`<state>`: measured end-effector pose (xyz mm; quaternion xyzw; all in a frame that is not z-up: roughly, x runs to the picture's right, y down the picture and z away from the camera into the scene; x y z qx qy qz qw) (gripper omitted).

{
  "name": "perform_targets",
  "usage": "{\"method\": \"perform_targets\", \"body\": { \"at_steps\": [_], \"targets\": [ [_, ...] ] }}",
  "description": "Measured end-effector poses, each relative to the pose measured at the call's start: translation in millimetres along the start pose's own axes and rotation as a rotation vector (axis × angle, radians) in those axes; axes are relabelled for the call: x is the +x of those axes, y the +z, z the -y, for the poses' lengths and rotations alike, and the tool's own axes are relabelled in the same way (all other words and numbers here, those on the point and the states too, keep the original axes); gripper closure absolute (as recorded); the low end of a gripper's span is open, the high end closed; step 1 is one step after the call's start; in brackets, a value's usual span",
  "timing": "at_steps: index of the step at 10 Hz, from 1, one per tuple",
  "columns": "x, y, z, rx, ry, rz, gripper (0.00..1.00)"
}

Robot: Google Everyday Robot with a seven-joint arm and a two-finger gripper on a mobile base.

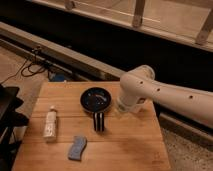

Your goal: Knock the eraser over

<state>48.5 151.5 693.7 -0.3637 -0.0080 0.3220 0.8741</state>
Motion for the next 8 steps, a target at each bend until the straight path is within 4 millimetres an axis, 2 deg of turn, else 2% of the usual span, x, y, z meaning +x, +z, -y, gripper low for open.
{"method": "perform_targets", "body": {
  "at_steps": [1, 3, 5, 6, 8],
  "targets": [
    [-2.8, 20.1, -23.2, -0.051, -0.012, -0.002, 0.88],
    [-2.9, 41.2, -44.6, -0.094, -0.018, -0.011, 0.88],
    [-9.2, 38.8, -44.4, -0.085, -0.024, -0.011, 0.88],
    [-25.0, 32.9, -38.0, -0.089, -0.037, 0.003, 0.88],
    [-40.7, 30.4, -20.8, -0.093, -0.040, 0.011, 0.88]
  ]
}}
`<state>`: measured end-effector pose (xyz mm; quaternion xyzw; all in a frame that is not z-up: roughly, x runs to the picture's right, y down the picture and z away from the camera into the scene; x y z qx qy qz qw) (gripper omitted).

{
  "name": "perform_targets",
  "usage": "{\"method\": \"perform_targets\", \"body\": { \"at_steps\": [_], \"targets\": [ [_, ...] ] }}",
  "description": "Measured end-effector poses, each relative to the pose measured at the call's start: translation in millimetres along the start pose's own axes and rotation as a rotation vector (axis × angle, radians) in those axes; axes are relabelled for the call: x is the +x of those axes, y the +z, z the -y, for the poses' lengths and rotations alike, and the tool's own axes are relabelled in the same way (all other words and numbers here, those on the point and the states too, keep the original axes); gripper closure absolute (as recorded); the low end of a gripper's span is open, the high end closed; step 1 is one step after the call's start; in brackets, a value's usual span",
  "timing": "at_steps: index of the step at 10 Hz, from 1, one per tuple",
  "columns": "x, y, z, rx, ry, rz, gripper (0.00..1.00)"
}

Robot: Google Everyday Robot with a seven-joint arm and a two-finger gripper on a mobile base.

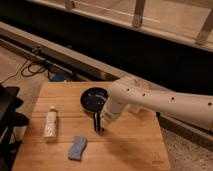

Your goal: Knock the eraser over

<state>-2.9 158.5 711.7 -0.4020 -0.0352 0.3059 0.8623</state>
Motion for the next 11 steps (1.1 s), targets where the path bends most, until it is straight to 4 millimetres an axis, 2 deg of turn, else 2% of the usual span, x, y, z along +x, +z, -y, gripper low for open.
{"method": "perform_targets", "body": {
  "at_steps": [1, 3, 4, 7, 11],
  "targets": [
    [-4.1, -1.1, 6.9, 0.000, 0.000, 0.004, 0.88],
    [-9.0, -5.3, 7.8, -0.009, -0.009, 0.021, 0.88],
    [-17.6, -12.1, 6.4, -0.016, -0.016, 0.033, 0.88],
    [-26.0, -9.6, 7.7, -0.021, -0.024, 0.027, 0.88],
    [-19.7, -13.0, 4.2, -0.003, -0.019, 0.037, 0.88]
  ]
}}
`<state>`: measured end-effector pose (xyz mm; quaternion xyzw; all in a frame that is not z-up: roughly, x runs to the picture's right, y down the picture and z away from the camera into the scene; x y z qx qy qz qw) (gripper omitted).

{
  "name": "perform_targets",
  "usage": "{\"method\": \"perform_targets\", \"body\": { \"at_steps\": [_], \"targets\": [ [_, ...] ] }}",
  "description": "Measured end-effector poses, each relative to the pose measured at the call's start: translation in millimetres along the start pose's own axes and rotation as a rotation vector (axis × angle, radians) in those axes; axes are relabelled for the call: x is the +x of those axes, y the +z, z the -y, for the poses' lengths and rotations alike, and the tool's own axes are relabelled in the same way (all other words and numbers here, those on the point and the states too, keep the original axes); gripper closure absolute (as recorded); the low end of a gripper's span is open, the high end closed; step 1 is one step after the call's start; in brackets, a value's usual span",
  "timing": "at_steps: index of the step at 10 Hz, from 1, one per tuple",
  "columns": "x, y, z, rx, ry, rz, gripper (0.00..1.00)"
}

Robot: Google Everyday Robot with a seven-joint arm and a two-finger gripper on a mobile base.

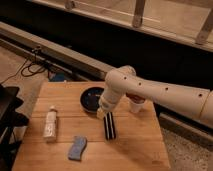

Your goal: Knock the eraser over

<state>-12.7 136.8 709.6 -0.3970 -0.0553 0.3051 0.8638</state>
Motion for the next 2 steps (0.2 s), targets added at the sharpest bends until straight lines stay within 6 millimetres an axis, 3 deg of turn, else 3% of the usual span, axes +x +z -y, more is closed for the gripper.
{"method": "perform_targets", "body": {
  "at_steps": [2],
  "targets": [
    [6.9, -2.2, 0.3, 0.013, 0.004, 0.005, 0.88]
  ]
}}
